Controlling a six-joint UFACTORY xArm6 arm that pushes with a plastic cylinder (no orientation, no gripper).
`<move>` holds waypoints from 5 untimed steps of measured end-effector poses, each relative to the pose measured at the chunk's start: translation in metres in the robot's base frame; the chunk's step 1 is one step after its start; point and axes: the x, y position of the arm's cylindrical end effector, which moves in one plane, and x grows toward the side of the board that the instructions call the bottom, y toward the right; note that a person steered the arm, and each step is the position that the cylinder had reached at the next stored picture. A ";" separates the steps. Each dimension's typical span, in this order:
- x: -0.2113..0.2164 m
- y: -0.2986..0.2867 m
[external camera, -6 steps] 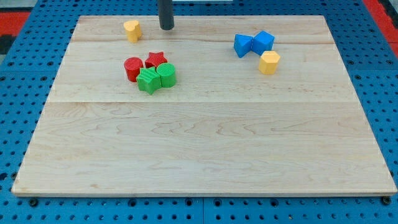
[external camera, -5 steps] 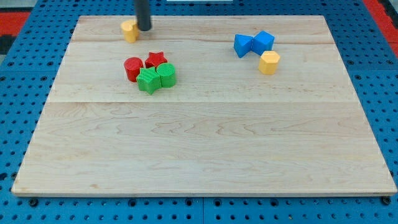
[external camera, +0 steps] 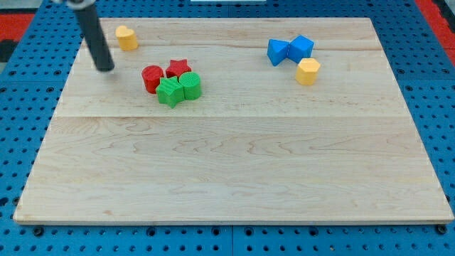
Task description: Separate red circle from green and red stars
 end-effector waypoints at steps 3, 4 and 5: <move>0.016 0.082; -0.018 0.082; -0.034 0.078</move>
